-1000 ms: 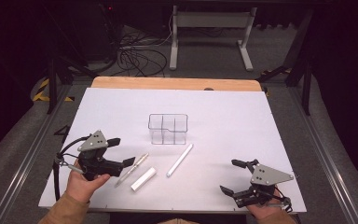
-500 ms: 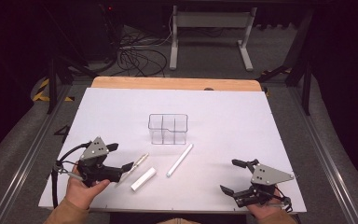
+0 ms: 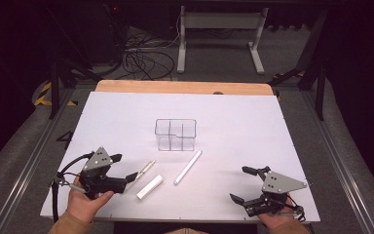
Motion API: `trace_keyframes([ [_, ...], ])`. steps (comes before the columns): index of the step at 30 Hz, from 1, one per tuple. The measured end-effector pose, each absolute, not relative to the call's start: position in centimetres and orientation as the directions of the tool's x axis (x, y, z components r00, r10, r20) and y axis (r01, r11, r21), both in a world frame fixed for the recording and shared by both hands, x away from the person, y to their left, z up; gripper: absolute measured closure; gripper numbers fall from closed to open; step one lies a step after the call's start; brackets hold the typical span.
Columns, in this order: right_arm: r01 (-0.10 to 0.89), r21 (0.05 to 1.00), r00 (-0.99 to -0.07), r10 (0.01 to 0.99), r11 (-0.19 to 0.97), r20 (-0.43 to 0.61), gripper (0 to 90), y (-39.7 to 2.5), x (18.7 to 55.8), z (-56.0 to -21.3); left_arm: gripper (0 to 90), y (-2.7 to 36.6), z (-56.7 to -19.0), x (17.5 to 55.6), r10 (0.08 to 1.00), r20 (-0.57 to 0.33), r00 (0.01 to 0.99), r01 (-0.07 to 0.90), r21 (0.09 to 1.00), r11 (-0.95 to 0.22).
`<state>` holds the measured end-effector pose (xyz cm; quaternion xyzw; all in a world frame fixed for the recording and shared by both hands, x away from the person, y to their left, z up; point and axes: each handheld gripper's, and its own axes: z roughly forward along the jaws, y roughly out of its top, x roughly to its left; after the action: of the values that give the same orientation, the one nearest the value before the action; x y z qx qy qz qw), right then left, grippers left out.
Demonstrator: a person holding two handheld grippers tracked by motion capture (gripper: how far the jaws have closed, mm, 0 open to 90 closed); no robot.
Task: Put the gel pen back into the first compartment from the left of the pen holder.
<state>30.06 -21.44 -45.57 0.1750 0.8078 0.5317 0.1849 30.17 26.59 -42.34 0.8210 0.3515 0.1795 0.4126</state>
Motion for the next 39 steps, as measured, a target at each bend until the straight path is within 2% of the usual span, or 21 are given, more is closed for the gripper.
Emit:
trace_keyframes([
  [6, 0.086, 0.922, -0.870, 0.479, 0.376, -0.115, 8.7, -21.4, 30.0, -45.6, 24.8, 26.5, -43.2, 29.8, 0.739, 0.064, 0.670, 0.435, 0.774, -0.461],
  [13, 0.086, 0.922, -0.871, 0.478, 0.377, -0.115, 8.7, -21.4, 30.0, -45.6, 31.0, 26.1, -44.4, 29.7, 0.732, 0.070, 0.677, 0.456, 0.742, -0.492],
  [16, 0.086, 0.923, -0.871, 0.478, 0.375, -0.114, 8.7, -21.4, 30.0, -45.5, 35.7, 26.0, -44.9, 29.7, 0.738, 0.046, 0.673, 0.485, 0.727, -0.487],
  [22, 0.086, 0.923, -0.872, 0.477, 0.376, -0.113, 8.7, -21.4, 30.0, -45.5, 39.3, 26.0, -45.8, 30.0, 0.747, -0.002, 0.664, 0.547, 0.683, -0.484],
  [29, 0.084, 0.922, -0.872, 0.475, 0.379, -0.116, 8.8, -21.3, 30.0, -45.6, 46.1, 25.9, -46.0, 30.1, 0.776, -0.021, 0.630, 0.617, 0.620, -0.484],
  [32, 0.087, 0.921, -0.873, 0.474, 0.381, -0.114, 8.7, -21.3, 30.1, -45.6, 53.1, 25.5, -46.1, 30.4, 0.783, -0.022, 0.622, 0.649, 0.574, -0.500],
  [39, 0.085, 0.920, -0.874, 0.473, 0.382, -0.116, 8.7, -21.3, 30.1, -45.6, 63.3, 25.4, -46.4, 30.5, 0.789, -0.031, 0.614, 0.669, 0.550, -0.500],
])
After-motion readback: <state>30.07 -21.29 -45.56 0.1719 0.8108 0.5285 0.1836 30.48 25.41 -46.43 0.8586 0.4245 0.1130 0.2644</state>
